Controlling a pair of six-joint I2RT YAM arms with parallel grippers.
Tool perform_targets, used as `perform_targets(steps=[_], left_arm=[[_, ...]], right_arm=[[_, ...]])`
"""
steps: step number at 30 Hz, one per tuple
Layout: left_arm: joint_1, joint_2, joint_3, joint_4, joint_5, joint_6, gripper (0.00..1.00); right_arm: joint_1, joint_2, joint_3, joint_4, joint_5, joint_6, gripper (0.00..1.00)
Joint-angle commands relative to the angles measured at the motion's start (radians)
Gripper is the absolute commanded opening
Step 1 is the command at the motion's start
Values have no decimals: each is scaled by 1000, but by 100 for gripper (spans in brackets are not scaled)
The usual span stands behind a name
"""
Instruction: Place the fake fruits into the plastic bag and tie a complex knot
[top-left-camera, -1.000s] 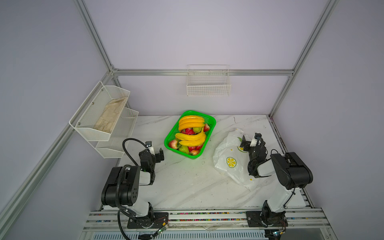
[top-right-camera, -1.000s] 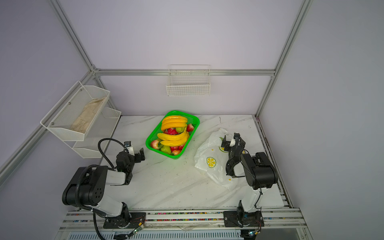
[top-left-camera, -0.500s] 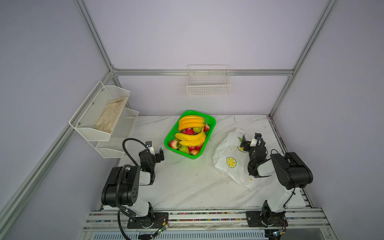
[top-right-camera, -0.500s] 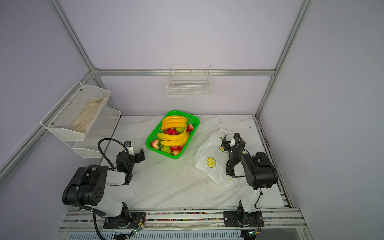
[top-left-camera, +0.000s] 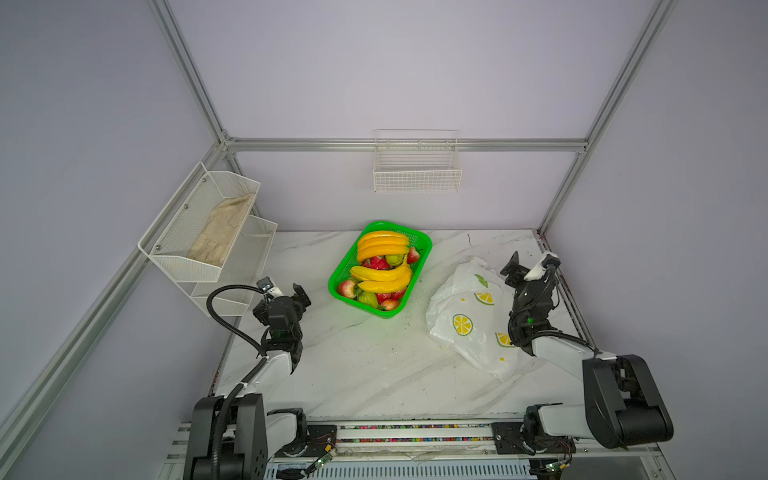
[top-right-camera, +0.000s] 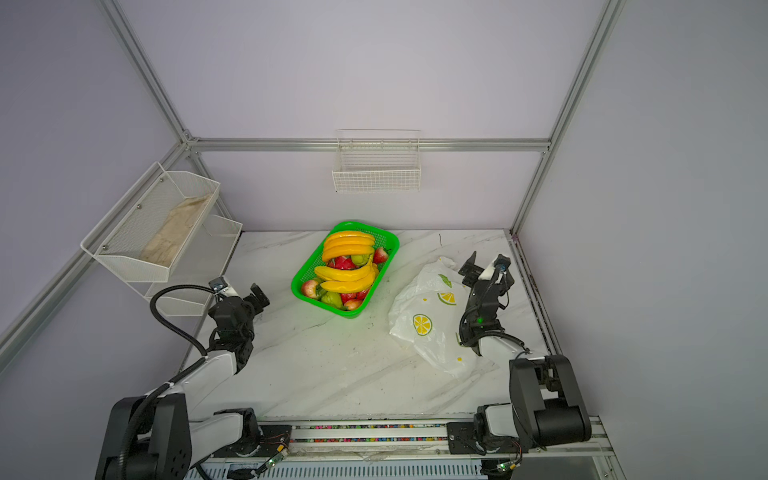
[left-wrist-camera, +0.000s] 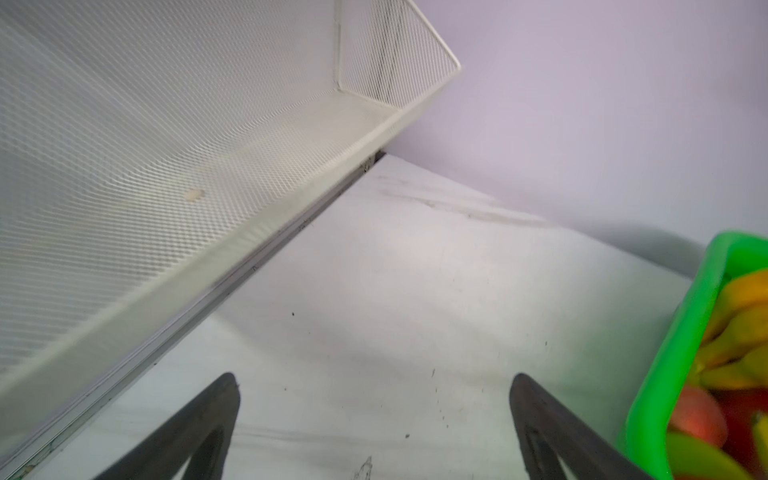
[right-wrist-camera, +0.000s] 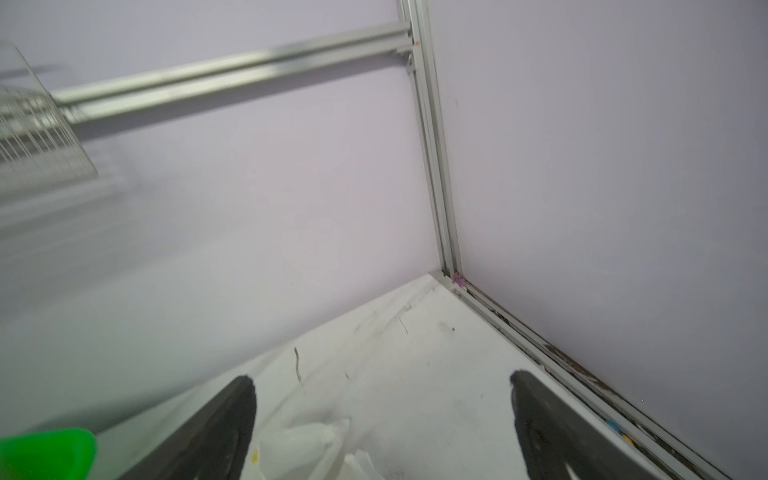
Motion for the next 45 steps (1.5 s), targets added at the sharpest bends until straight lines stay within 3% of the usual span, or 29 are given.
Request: perform_targets(steps=[1, 3, 6, 12, 19, 21, 24, 27, 31, 34, 36, 38, 40, 41, 43, 45], left_arm=[[5, -63, 121, -237, 169, -164, 100], [-12, -77, 153, -237, 350, -206, 100], [-90, -66, 225, -274, 463, -242, 100], [-288, 30, 438, -472, 478, -164, 100], [-422, 122, 528, -512, 474, -131, 100], [-433, 134, 538, -516, 485, -129, 100], [-444, 136, 544, -528, 490, -131, 100], [-453, 121, 537, -537, 491, -137, 100], [-465, 90, 502, -540, 496, -168, 100], [-467, 67, 483, -542, 496, -173, 100], [-469, 55, 481, -546, 495, -172, 100], [-469, 45, 486, -553, 498, -167, 100], [-470, 36, 492, -559, 498, -165, 100], [-470, 33, 492, -561, 499, -165, 100], [-471, 27, 492, -563, 501, -165, 100], [-472, 24, 493, -565, 502, -165, 99]], right_arm=[[26, 0, 118, -380, -80, 159, 97], [89, 52, 214, -557, -87, 164, 97], [132, 143, 333, -762, -147, 146, 97], [133, 259, 446, -990, -219, 67, 97], [137, 400, 479, -947, -283, 105, 97], [131, 455, 514, -937, -301, 88, 85], [105, 497, 541, -928, -330, 54, 41], [56, 446, 545, -929, -397, -1, 0], [6, 298, 552, -945, -417, -119, 0], [-9, 238, 594, -988, -529, -180, 0], [-9, 233, 639, -1037, -660, -232, 0], [3, 243, 676, -1067, -869, -249, 0], [51, 248, 711, -1113, -983, -287, 0], [101, 247, 728, -1147, -992, -314, 0], [177, 238, 758, -1254, -896, -375, 0], [195, 210, 734, -1332, -862, -390, 0]])
